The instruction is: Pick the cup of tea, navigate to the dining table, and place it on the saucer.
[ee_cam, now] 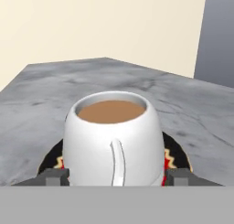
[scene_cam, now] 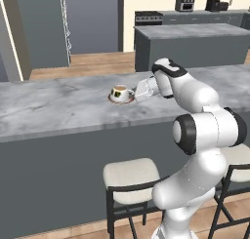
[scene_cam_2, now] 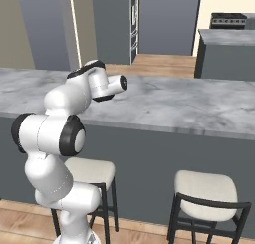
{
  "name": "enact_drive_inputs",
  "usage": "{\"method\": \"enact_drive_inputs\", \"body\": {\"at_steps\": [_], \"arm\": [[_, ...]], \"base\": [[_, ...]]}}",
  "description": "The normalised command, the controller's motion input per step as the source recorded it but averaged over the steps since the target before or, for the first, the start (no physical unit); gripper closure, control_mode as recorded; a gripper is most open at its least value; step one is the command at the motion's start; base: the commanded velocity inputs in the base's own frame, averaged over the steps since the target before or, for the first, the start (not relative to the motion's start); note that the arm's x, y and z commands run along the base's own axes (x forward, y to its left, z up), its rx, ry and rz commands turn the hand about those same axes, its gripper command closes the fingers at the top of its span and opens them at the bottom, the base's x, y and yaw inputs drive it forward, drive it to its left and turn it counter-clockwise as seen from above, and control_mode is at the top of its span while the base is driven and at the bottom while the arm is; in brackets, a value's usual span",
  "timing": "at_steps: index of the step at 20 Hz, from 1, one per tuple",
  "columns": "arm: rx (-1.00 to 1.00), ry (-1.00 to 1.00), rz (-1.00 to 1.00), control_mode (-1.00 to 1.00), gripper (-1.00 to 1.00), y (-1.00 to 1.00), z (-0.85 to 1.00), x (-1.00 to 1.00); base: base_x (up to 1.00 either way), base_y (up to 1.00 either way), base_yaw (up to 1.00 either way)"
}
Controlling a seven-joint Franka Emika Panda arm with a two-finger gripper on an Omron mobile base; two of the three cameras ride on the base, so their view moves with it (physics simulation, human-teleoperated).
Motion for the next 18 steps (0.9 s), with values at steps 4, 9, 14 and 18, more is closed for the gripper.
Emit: {"method": "enact_drive_inputs", "body": {"at_steps": [4, 9, 14, 18], "arm": [[0.00, 0.00, 0.00, -1.00, -1.00, 0.00, 0.01, -0.04], [0.01, -0.01, 0.02, -1.00, -1.00, 0.00, 0.53, -0.07], [0.03, 0.00, 0.07, -1.00, -1.00, -0.03, 0.97, -0.43], [0.00, 0.00, 0.01, -1.00, -1.00, -0.05, 0.56, -0.99]], "base": [[0.00, 0.00, 0.00], [0.00, 0.00, 0.00], [0.00, 0.00, 0.00], [0.00, 0.00, 0.00]]}}
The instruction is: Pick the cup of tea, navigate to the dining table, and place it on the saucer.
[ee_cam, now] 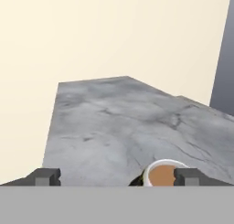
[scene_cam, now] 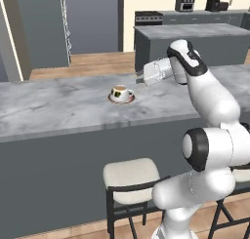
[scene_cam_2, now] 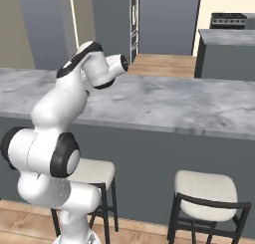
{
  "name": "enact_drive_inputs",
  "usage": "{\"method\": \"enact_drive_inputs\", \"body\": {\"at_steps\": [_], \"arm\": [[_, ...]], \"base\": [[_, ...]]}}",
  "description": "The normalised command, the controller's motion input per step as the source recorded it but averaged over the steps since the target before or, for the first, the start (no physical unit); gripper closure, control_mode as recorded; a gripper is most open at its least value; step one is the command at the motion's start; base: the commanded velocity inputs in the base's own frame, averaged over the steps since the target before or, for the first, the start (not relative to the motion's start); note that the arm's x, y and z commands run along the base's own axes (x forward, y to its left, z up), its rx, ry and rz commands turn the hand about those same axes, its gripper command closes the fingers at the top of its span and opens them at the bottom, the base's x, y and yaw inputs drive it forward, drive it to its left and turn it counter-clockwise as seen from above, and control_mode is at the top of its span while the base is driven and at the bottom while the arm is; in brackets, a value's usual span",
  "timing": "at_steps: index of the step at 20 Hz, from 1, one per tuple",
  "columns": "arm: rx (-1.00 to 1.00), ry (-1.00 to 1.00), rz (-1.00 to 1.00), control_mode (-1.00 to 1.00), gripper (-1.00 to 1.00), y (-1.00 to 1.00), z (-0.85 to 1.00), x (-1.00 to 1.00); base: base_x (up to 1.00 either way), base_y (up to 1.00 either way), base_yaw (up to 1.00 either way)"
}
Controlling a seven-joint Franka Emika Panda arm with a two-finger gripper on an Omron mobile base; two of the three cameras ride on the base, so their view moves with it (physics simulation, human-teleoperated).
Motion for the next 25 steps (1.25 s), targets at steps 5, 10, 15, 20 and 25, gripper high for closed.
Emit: {"method": "enact_drive_inputs", "body": {"at_steps": [5, 10, 15, 20, 25], "arm": [[0.00, 0.00, -0.06, -1.00, -1.00, -0.04, 0.14, -1.00], [-0.03, 0.00, -0.12, -1.00, -1.00, -0.06, 0.00, -1.00], [-0.02, 0.00, -0.14, -1.00, -1.00, -0.10, 0.00, -1.00], [0.00, 0.01, -0.16, -1.00, -1.00, -0.21, 0.00, -1.00], [0.00, 0.07, -0.18, -1.00, -1.00, -0.31, 0.01, -1.00]], "base": [[0.00, 0.00, 0.00], [0.00, 0.00, 0.00], [0.00, 0.00, 0.00], [0.00, 0.00, 0.00], [0.00, 0.00, 0.00]]}}
